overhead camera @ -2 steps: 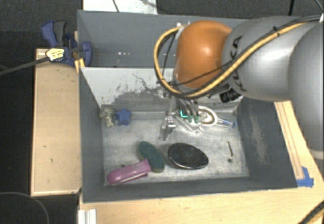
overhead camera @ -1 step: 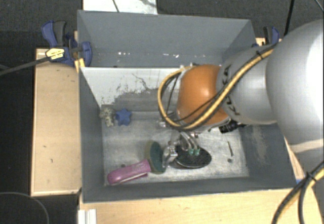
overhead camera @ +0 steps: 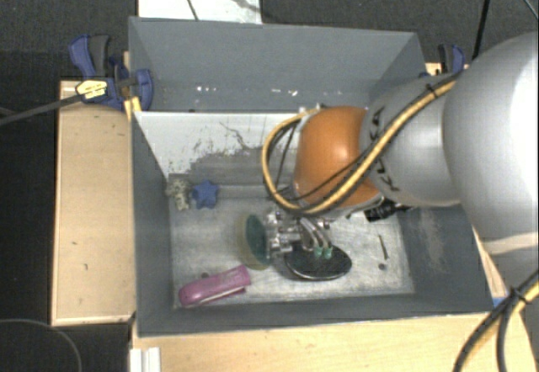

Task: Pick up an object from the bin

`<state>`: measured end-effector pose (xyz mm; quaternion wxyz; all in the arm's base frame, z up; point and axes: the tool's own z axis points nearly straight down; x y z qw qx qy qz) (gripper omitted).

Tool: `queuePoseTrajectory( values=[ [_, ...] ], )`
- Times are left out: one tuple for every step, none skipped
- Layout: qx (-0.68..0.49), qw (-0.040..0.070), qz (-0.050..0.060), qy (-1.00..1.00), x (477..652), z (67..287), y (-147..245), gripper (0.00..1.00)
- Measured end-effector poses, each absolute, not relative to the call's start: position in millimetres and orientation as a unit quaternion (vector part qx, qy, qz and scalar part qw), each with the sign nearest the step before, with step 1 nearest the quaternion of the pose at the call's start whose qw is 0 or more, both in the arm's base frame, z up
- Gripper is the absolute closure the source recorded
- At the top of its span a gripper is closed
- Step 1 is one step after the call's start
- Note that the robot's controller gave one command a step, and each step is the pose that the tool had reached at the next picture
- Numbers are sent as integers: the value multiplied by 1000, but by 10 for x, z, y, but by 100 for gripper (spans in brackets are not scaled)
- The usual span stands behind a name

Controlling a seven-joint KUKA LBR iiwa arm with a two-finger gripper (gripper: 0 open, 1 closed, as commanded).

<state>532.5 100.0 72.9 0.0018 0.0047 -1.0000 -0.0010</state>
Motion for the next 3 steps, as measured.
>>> queuePoseTrajectory(
  values=[
    [55, -6, -1, -998, 5562, 2215, 944, 100],
    [168, 1, 0, -986, 5336, 1657, 794, 100],
    [167, -1, 0, -986, 5343, 1669, 799, 0]
  ],
)
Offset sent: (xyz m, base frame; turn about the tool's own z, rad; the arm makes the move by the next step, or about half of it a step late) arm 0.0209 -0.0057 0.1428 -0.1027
